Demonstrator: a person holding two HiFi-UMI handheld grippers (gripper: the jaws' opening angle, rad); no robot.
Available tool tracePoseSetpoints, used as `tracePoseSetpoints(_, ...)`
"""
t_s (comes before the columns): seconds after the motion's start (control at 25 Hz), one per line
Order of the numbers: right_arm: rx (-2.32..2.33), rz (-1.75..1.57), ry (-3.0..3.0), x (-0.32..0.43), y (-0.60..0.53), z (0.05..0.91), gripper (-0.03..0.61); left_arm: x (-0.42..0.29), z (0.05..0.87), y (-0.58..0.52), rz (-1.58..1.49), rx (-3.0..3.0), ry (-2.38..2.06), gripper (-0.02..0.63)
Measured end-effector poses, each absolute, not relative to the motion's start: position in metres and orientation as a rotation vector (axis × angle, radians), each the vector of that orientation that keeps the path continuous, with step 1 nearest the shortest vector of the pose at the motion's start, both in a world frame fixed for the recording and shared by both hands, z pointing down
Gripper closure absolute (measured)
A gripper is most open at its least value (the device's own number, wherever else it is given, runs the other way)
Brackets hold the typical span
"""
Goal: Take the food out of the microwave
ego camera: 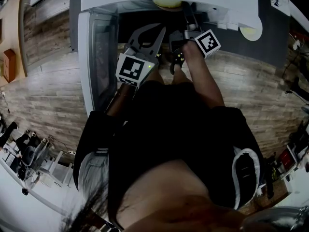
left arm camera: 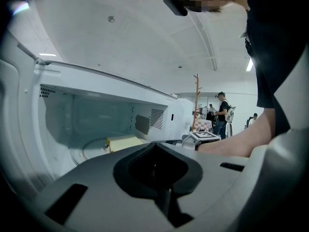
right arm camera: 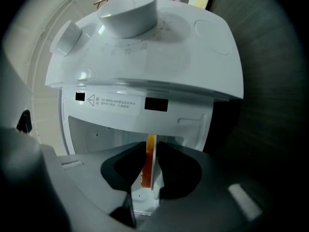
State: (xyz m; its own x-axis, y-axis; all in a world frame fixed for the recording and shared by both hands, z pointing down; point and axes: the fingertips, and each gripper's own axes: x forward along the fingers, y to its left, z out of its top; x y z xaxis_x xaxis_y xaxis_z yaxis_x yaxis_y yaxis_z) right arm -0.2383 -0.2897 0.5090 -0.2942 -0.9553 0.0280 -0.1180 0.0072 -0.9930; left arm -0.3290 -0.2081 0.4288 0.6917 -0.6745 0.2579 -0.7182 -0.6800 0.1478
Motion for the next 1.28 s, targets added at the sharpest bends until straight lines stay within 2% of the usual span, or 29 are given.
tracePoseSetpoints(0.08,-1.135,-1.39,1.486,-0.238,-0.29,0.511,0.516,-0.33,0.429,-0.208,0.27,2.664,-1.118,0.606)
tracePoseSetpoints(0.16,-1.139,-1.406,1.468,-0.237,-0.29,0.513,0.546,-0.33,0.43,-0.208,0.272,2.663,-1.119,0.606)
tracePoseSetpoints(0.56,-1.164,-1.451,1.435,-0.237,-0.285,0.521,0.566,-0.334,0.429,-0.209,0.279,2.655,-1.139,0.606)
tracePoseSetpoints(1.28,-1.119,-1.5,1.454,-0.236,-0.266,0.519,0.568,-0.343,0.427,-0.208,0.3,2.631,-1.227,0.606)
